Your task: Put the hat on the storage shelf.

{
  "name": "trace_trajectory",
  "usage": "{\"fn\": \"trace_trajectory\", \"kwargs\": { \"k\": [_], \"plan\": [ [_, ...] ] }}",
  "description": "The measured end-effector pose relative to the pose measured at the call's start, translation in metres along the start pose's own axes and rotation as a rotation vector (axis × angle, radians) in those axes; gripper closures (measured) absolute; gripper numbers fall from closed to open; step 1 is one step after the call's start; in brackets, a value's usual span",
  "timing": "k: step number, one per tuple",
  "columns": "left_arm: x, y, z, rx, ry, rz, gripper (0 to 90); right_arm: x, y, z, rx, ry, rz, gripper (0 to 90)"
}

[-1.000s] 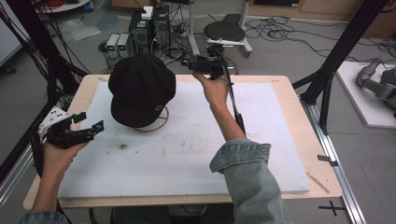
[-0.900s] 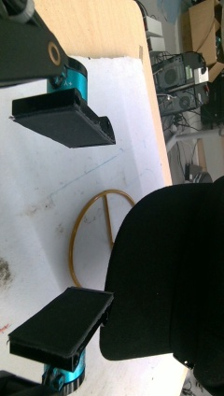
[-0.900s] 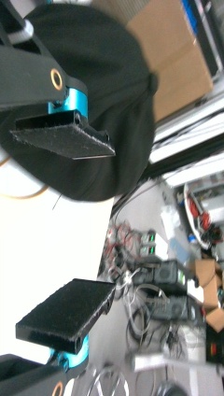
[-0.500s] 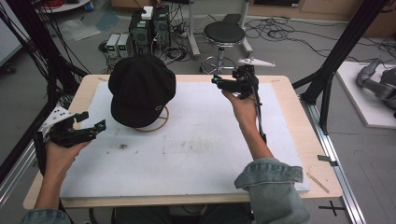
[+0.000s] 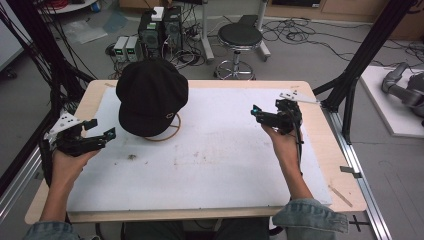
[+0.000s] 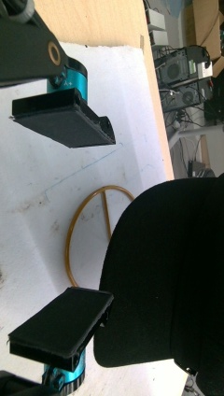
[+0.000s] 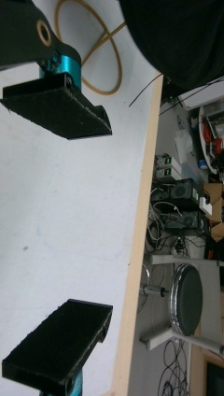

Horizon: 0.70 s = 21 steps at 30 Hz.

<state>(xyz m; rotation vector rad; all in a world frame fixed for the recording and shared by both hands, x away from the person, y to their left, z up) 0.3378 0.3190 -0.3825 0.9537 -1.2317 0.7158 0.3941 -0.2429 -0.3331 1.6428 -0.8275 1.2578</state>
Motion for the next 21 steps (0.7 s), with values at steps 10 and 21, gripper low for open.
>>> {"fn": "trace_trajectory", "kwargs": {
  "k": [10,21],
  "plan": [
    [-0.001,0.001,0.0,0.009,0.0,0.004,20.6,-0.03,0.026,0.018,-0.055,-0.048,0.005,11.5],
    [-0.002,0.001,-0.001,0.012,0.0,0.002,20.7,-0.057,0.035,0.029,-0.1,-0.056,-0.021,11.5]
  ]
}}
Point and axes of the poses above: each handheld gripper's, and its own axes: y roughly backward along the jaws, x roughly out of its top, z roughly to its right, the point moved 1 cm from there along -y, roughly forward along the jaws, and after that the axes turned 8 degrees about z, right-handed, at the moved point
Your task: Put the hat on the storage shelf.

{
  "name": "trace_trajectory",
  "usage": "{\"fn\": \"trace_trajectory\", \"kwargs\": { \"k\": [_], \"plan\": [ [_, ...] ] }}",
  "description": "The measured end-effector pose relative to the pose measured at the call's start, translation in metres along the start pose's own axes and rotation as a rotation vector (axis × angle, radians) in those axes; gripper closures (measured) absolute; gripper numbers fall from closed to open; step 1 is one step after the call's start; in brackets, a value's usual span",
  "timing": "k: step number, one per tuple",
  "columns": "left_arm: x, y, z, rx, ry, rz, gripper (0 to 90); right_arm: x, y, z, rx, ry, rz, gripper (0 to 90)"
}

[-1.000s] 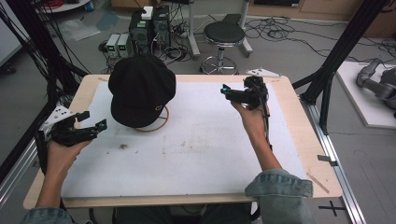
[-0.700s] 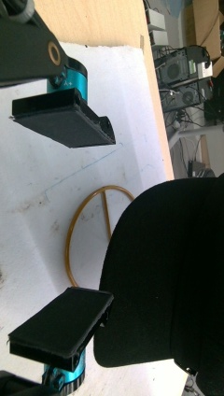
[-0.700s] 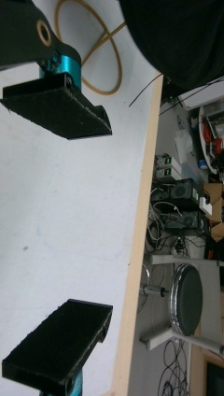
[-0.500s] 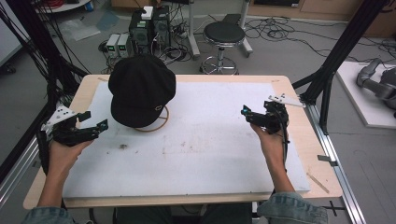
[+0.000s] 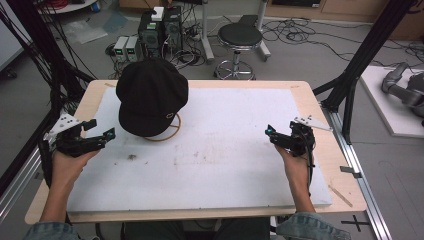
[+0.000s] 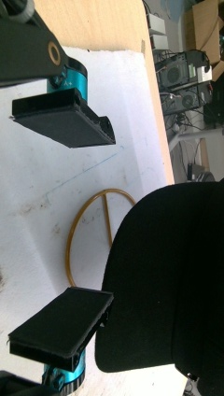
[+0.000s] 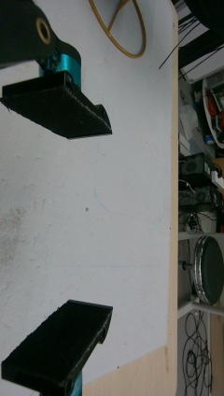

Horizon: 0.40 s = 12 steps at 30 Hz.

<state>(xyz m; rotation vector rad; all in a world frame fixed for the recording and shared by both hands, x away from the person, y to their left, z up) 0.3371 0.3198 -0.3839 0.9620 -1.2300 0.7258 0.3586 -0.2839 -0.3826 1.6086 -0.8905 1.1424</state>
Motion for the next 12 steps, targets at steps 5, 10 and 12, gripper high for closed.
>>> {"fn": "trace_trajectory", "kwargs": {
  "k": [5,10,12],
  "plan": [
    [-0.0008,-0.0002,-0.0006,0.003,0.001,-0.001,20.6,-0.0007,-0.0002,-0.0001,0.005,0.007,0.005,11.4],
    [-0.0017,-0.0009,-0.0007,0.002,-0.001,-0.004,20.7,-0.0003,0.0002,-0.0001,0.005,0.006,0.008,11.5],
    [-0.0019,-0.0013,-0.0003,0.0,-0.003,-0.007,20.6,-0.0003,0.0003,0.0006,0.004,0.006,0.008,11.5]
  ]
}}
Point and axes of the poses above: each handheld gripper's, and its own axes: y roughly backward along the jaws, x roughly out of its top, z roughly to its right, the point moved 1 cm from there along -y, roughly forward along the jaws, and after that the axes turned 8 degrees about z, right-handed, at the moved point
